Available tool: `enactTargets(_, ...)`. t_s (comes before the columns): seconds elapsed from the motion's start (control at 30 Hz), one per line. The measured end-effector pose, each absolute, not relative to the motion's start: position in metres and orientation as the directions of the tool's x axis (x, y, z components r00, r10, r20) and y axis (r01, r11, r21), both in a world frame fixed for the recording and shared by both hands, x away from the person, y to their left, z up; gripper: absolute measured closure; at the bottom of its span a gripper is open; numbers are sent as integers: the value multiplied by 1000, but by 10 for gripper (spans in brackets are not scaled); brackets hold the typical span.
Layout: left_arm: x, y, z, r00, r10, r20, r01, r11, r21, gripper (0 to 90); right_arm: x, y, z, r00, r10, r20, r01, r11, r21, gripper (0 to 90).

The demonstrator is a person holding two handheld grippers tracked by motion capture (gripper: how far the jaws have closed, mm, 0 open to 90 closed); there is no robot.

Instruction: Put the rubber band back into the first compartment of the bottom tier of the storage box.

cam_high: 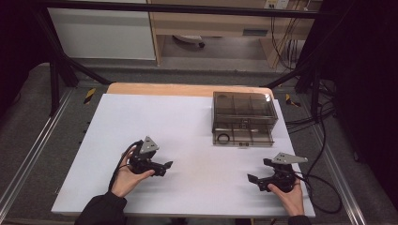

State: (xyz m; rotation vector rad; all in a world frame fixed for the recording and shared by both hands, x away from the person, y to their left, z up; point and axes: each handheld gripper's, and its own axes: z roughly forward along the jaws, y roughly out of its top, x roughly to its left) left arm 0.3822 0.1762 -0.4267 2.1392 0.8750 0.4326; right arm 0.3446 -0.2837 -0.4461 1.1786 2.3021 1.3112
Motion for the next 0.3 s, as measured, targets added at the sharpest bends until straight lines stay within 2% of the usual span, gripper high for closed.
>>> enactTargets(0.3,372,197,-435,690,724,30,452,-462,763,90,345,-283,-446,-647,742,177,528,268,806,8)
